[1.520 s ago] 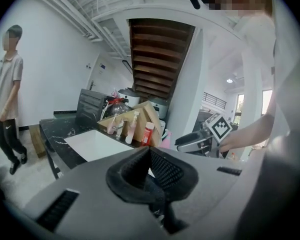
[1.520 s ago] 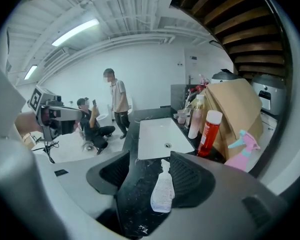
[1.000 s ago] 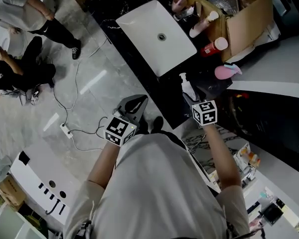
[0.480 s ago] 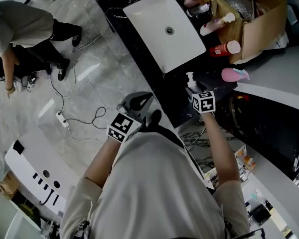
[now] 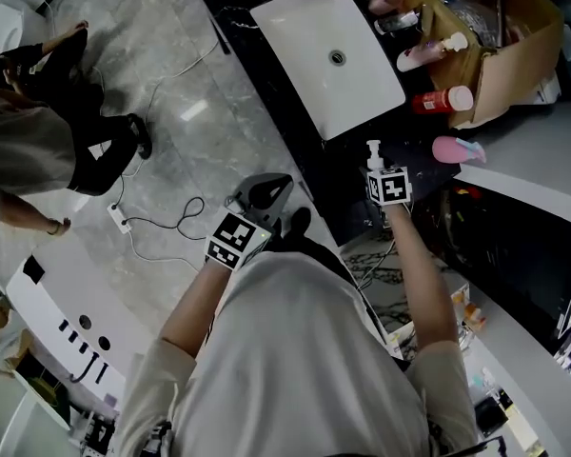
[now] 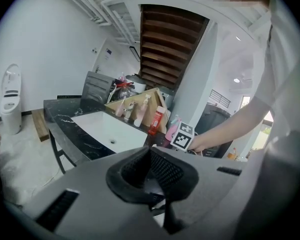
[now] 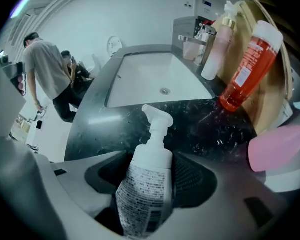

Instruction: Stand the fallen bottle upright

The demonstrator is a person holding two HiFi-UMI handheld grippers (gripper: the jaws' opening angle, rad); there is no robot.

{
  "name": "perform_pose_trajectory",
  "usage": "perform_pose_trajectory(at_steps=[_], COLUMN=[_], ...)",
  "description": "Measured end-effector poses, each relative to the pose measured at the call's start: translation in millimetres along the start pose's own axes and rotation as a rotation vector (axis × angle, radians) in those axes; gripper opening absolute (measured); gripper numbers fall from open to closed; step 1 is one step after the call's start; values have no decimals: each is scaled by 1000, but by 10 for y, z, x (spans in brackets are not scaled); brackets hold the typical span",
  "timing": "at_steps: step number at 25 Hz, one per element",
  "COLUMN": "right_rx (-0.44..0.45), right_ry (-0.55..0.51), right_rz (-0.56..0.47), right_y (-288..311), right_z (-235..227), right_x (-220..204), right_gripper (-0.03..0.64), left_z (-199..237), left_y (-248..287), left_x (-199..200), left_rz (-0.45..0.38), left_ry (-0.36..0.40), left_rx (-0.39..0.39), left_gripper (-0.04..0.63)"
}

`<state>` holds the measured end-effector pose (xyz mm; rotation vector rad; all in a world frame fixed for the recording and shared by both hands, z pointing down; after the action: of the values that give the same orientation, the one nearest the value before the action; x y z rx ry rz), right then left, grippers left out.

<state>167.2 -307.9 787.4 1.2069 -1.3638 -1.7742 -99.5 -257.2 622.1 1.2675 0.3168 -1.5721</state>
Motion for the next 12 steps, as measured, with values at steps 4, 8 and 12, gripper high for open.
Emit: perform_pose_trajectory(at_steps=[4,8,12], right_rx=[12,19,48], right_ry=[0,5,5], right_rz=[-8,-53,-115], right_y=[-39,-157,-313], right_z=[-5,-24,30], right_x=[1,8,36], right_gripper=[275,272,272], left_z=[-20,-36,-87], left_y=[-44,-71,-105], left_x=[-22,25,85], left_rz=[7,-4,-17], left_ry=[-3,8,26], left_rx=[0,5,10], left_gripper=[9,9,9])
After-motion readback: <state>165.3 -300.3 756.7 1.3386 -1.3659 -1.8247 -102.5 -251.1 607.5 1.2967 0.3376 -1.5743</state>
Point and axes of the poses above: the fingertips, and each gripper's own axes: y forward along the fingers, z to its left, x out of its top, the point moved 4 cm from there along -y, backward along the fingers, and after that the axes turned 7 degrees about -x, right-handed, at the moved point
